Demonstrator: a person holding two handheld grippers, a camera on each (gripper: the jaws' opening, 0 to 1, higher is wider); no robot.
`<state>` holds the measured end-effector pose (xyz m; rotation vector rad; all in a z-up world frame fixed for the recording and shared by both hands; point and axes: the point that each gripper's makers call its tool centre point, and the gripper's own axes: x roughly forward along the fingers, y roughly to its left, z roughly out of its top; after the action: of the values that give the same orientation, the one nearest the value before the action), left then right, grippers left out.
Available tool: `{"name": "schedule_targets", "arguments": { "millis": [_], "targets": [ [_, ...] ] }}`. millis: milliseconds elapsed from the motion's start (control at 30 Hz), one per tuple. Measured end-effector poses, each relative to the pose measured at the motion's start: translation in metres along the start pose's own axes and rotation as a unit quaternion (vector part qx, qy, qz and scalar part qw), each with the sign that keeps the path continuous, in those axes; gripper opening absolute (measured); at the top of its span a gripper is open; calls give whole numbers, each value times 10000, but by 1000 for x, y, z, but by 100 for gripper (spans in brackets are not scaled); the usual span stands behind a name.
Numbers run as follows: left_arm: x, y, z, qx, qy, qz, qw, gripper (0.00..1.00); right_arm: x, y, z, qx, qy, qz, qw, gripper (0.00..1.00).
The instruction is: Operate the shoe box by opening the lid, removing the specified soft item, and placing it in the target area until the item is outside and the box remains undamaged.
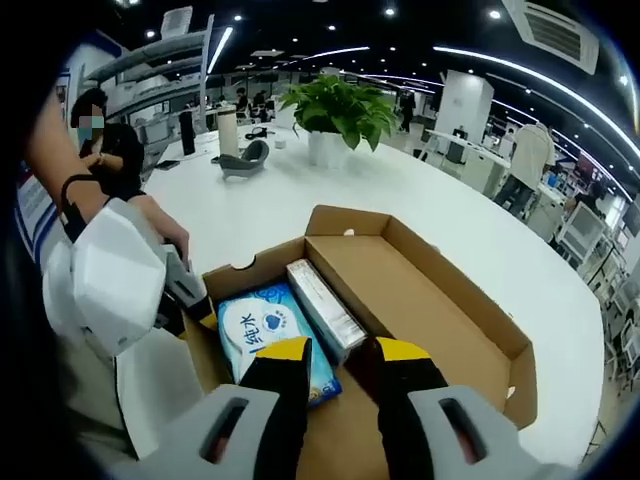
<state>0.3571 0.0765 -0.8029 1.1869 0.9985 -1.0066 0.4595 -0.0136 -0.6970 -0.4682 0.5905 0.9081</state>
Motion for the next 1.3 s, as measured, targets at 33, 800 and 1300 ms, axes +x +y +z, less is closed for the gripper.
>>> {"name": "schedule_targets", "arguments": {
  "millis": [33,800,1300],
  "targets": [
    [0,0,0,1,-2,0,10000,7,1,-1,1,-78,0,-23,10000,24],
    [0,0,1,-14,0,-6,10000,7,33,9,-6,-749,168,44,9970,20],
    [0,0,1,38,-28,7,10000,7,61,9,-3,-1233,428,109,9914,21]
  ]
}}
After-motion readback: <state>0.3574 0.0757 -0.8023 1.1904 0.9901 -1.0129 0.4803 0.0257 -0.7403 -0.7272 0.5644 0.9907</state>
